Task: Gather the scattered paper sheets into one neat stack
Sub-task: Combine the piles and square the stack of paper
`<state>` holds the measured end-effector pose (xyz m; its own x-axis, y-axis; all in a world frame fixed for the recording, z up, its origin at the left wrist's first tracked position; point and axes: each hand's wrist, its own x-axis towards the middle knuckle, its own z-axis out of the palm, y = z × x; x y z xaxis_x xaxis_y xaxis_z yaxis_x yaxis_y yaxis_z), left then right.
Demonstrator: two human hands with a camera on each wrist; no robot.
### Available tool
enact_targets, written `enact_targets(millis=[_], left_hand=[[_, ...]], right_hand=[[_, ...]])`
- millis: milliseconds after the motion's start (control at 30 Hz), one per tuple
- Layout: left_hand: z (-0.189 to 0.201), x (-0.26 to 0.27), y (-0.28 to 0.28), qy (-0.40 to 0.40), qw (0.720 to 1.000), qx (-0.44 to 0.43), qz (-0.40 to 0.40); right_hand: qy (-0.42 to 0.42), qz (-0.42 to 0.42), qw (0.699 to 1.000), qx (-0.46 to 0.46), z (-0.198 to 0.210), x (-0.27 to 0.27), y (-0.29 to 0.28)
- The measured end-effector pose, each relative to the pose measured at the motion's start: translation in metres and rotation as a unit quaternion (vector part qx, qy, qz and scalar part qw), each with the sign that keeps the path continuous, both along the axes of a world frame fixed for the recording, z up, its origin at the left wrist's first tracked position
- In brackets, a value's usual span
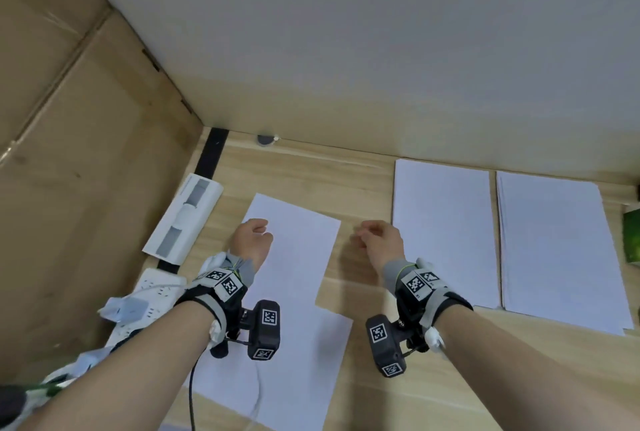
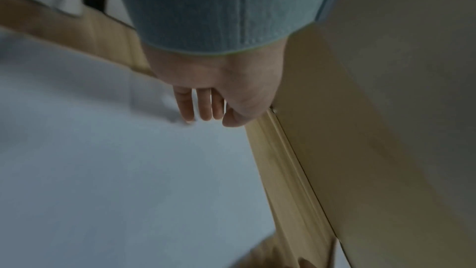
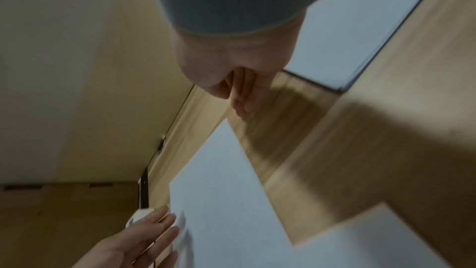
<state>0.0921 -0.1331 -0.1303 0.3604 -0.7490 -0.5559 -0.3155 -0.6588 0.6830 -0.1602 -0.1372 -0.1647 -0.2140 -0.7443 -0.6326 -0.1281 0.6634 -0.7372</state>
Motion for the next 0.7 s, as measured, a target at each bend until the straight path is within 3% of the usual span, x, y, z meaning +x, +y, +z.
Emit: enact_targets(millis=[167, 367, 500, 633, 700], left_hand=[[-0.005, 0.073, 0.038, -0.03, 0.999, 0.017, 0.016], [-0.012, 0.098, 0.07, -0.082, 0.995, 0.021, -0.058], [-0.022, 0.101, 0.076, -0.103, 0.99, 0.003, -0.097], [-0.028, 0.095, 0.081, -0.095, 0.99, 0.011, -0.105], [-0.028, 0.087, 0.082, -0.091, 0.988, 0.008, -0.12]], right_hand=[[-0.021, 0.089, 0.996, 0.025, 0.006, 0.079, 0.028], [0.05, 0.155, 0.987, 0.011, 0.008, 0.117, 0.067], [0.203, 0.313, 0.928, -0.022, 0.009, 0.127, 0.087], [0.316, 0.399, 0.859, -0.045, 0.007, 0.124, 0.112], [0.332, 0.404, 0.852, -0.035, 0.004, 0.11, 0.119]])
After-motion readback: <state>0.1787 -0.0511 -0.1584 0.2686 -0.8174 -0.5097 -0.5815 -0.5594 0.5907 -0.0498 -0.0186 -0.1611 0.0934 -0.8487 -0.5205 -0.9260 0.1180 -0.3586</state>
